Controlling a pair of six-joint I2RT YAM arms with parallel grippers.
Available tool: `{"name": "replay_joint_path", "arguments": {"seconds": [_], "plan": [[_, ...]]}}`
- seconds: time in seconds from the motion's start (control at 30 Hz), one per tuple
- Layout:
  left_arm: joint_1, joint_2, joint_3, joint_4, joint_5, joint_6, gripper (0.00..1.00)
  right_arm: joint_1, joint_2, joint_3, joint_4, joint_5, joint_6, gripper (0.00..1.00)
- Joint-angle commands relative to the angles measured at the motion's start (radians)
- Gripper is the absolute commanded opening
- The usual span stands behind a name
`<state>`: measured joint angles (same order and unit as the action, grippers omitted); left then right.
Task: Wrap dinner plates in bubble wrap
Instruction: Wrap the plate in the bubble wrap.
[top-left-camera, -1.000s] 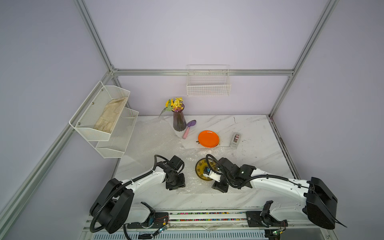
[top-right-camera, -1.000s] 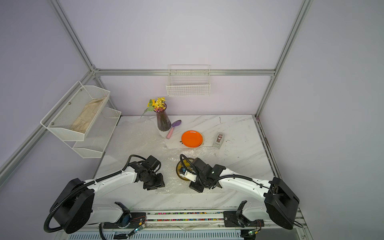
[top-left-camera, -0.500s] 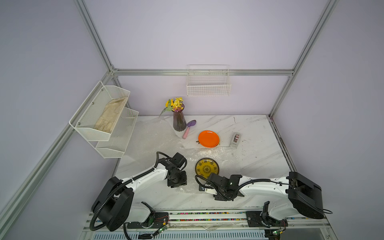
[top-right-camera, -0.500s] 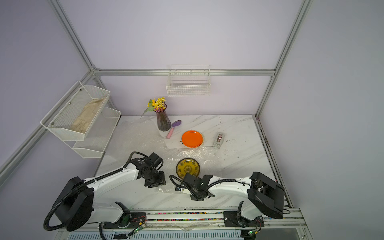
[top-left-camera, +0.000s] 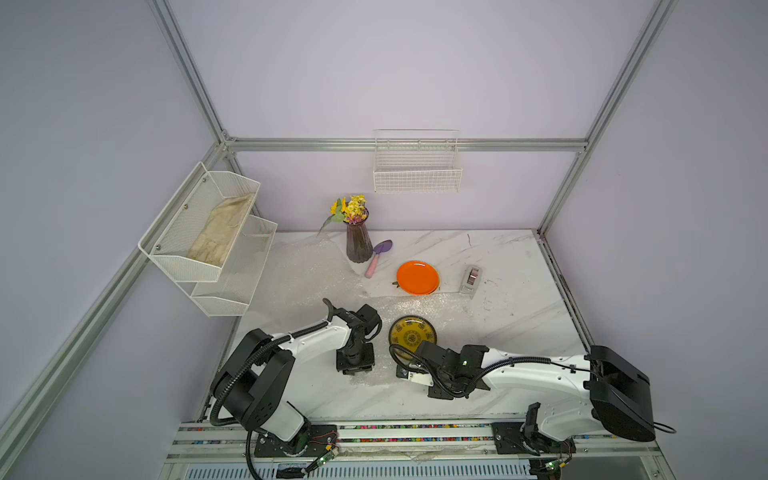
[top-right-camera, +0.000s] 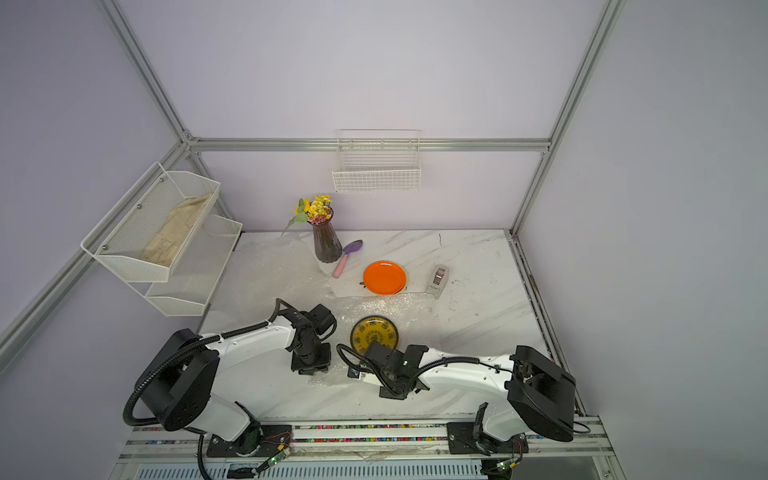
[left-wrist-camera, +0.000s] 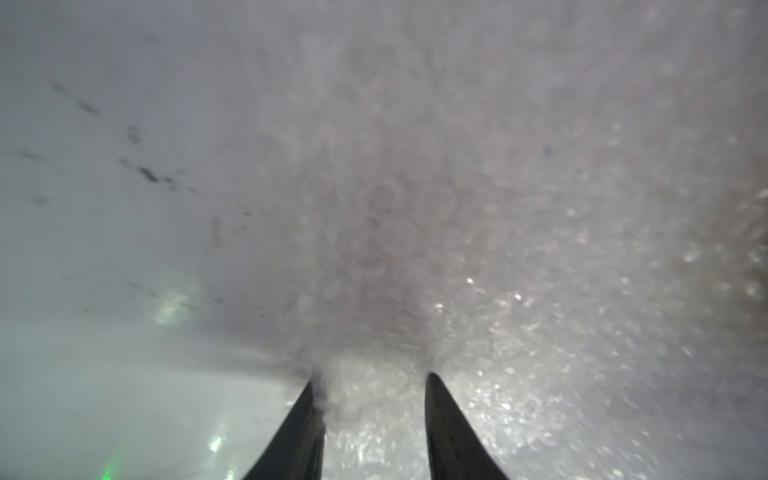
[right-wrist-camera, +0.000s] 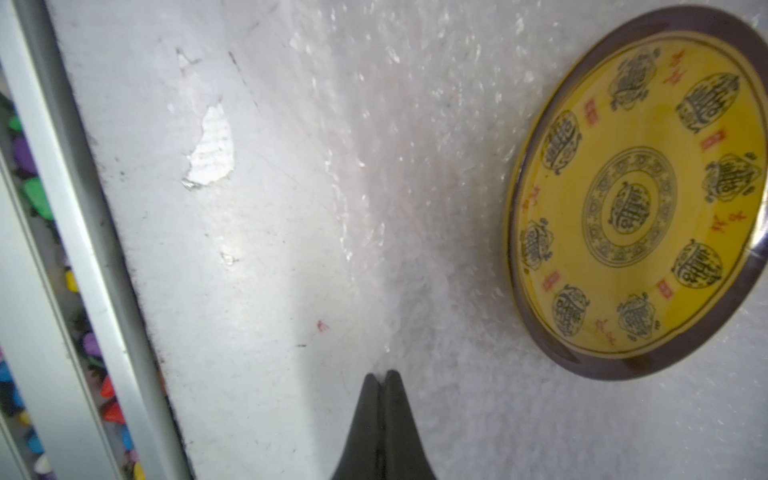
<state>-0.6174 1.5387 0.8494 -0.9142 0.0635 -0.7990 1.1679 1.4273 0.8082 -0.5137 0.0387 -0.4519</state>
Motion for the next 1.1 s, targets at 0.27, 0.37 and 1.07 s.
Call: {"name": "replay_joint_path", "arguments": {"seconds": [0.27,0.37,1.07], "plan": [[0.001,-0.064,0.306,-0.164,-0.169,0.105,0.40,-0.037,0.085,0.138,-0.042,-0.109,0.203,0.00],[0.001,-0.076,0.343,-0.162,-0.157,0.110,0.40,-0.100,0.102,0.166,-0.036,-0.159,0.287,0.00],[-0.194,0.063,0.476,-0.012,-0.047,0.113,0.39,-0.383,0.333,0.361,-0.037,-0.238,0.637,0.00]]}}
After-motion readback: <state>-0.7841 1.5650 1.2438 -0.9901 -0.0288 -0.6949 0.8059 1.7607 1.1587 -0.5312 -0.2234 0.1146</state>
